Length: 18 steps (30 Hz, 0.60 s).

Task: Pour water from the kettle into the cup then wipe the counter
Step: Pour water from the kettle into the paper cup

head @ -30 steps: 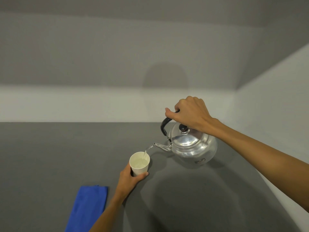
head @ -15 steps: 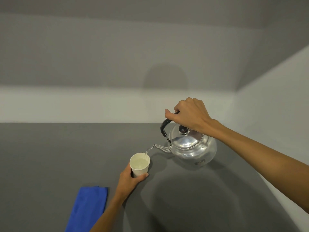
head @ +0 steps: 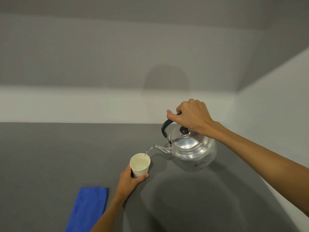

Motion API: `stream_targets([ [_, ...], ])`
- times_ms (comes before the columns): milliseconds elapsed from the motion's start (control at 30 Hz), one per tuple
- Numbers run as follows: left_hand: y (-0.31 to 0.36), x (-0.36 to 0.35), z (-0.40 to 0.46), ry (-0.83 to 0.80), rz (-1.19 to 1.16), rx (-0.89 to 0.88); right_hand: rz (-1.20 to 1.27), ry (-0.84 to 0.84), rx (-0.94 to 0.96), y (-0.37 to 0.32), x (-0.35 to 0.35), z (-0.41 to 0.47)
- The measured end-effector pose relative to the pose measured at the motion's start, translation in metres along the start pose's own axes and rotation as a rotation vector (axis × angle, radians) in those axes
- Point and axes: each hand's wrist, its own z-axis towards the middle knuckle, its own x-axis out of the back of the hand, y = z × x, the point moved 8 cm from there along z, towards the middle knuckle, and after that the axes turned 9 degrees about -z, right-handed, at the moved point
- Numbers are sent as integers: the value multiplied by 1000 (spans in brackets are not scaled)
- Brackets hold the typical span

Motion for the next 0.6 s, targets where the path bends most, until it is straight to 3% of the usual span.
stream_targets([
  [300, 3, -15, 3, -47, 20, 8, 92, -24, -149, 53, -16, -44],
  [533, -6, 4, 5, -357, 3, 136, 268, -43, -287, 78, -42, -78],
  [600, 3, 22, 7, -311, 17, 126, 318, -47, -338, 87, -52, -87],
])
